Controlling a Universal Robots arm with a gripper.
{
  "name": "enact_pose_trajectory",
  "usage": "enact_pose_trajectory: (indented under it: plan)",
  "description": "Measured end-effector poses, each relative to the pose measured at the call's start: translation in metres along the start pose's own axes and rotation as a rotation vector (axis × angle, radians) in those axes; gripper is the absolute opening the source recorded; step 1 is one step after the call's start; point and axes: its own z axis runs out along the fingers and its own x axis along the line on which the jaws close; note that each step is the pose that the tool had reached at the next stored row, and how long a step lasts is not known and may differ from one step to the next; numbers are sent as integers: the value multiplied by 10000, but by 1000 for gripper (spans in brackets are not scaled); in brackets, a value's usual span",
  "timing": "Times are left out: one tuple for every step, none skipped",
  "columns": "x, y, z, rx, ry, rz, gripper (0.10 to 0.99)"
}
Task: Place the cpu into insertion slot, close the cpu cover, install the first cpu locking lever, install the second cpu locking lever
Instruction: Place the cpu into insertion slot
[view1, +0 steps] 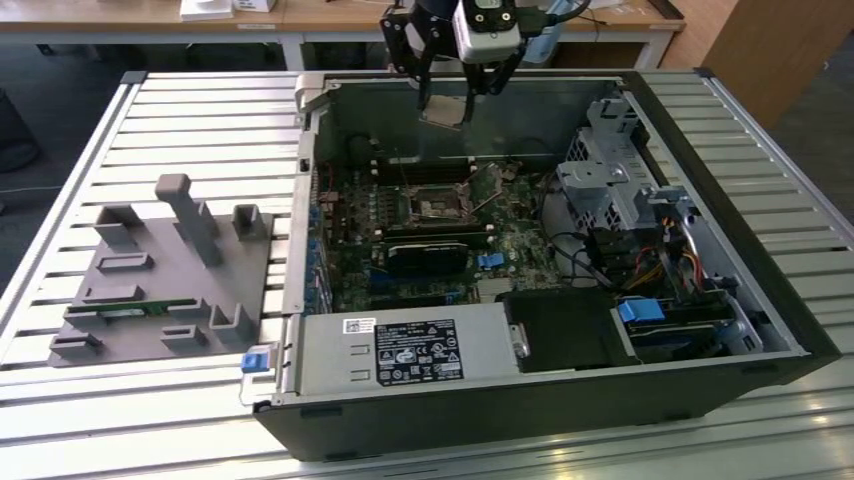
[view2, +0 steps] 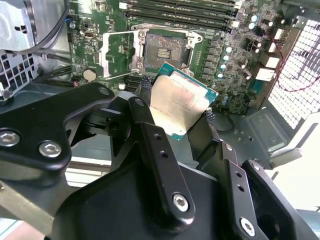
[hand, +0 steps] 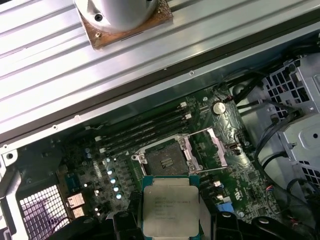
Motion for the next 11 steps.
enact_pose_trajectory:
  plan:
    - [0, 0, 0, -1, -4, 53, 541]
    - [0, 0, 1, -2, -9, 100, 541]
    - [0, 0, 1, -3, -13, 148, 541]
    - [1, 0, 1, -4, -18, 195, 541]
    - [1, 0, 1, -4, -21, 240, 541]
    - [1, 0, 2, -6, -25, 287, 541]
    - [1, -1, 2, -6, -29, 331, 541]
    - [1, -1, 2, -7, -33, 376, 541]
    - [1, -1, 2, -8, -37, 421, 541]
    - [1, -1, 2, -9, -42, 467, 541]
    - [2, -1, 3, -10, -46, 512, 541]
